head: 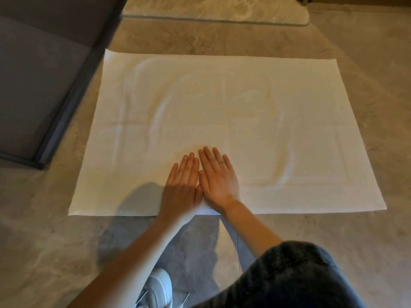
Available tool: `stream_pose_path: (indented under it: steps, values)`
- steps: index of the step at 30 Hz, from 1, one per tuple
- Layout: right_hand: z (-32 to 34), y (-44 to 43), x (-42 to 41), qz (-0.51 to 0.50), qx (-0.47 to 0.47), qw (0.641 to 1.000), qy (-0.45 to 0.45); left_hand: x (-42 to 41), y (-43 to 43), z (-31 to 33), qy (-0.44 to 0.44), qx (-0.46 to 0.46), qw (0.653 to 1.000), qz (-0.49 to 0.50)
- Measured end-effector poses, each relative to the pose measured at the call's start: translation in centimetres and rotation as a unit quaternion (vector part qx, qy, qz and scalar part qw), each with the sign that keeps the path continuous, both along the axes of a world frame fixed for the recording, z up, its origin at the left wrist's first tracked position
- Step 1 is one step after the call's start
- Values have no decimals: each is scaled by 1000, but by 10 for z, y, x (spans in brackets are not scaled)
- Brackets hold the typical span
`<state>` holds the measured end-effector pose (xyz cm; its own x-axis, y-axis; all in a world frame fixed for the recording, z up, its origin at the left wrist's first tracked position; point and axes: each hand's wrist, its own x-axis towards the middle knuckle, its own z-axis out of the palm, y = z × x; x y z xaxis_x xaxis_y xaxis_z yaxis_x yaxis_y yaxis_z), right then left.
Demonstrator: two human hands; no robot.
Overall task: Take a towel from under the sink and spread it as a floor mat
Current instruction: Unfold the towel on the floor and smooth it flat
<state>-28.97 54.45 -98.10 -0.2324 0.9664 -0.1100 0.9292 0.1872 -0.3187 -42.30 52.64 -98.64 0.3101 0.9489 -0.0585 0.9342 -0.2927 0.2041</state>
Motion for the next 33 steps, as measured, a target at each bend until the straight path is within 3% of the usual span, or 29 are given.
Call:
stream_pose_path:
  steps: [14, 26, 29, 33]
  values:
    - [-9, -2, 3, -12, 11, 1000, -20, -116, -7, 2, -5, -11, 997, 79]
    - [5, -4, -6, -14, 1, 1000, -13, -195, -16, 13, -20, -7, 973, 231]
    - [11, -2, -14, -29, 2, 1000, 9, -180, -8, 21, -27, 28, 977, 209]
    - [16, 21, -43, -65, 23, 997, 40, -117, 24, 21, -58, 34, 995, 68]
